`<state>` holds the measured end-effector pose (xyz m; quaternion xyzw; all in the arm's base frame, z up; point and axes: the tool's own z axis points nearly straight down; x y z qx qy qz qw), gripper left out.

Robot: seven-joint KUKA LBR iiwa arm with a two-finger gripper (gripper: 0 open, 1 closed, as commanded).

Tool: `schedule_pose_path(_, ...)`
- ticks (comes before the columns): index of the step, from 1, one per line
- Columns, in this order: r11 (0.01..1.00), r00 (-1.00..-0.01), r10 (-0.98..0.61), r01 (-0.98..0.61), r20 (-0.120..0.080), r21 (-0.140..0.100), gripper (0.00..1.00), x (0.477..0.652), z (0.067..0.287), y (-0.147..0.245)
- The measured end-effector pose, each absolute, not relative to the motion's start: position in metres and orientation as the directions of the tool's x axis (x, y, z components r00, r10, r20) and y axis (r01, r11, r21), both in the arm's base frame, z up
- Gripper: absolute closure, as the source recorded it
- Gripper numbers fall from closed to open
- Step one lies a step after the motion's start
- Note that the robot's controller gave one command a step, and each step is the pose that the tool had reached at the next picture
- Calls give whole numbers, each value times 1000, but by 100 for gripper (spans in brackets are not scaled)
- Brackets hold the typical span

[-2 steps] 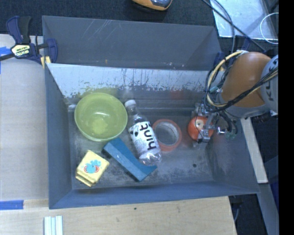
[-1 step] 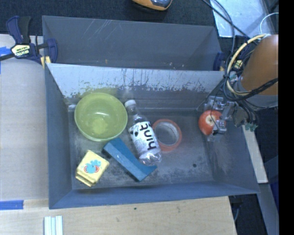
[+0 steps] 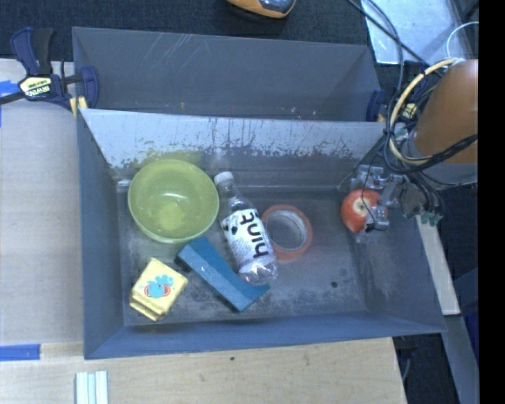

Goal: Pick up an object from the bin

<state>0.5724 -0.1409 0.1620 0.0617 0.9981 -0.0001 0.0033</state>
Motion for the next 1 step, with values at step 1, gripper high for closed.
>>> schedule_pose_path(1, 990, -990, 140, 140, -8, 1, 100, 583, 282, -129)
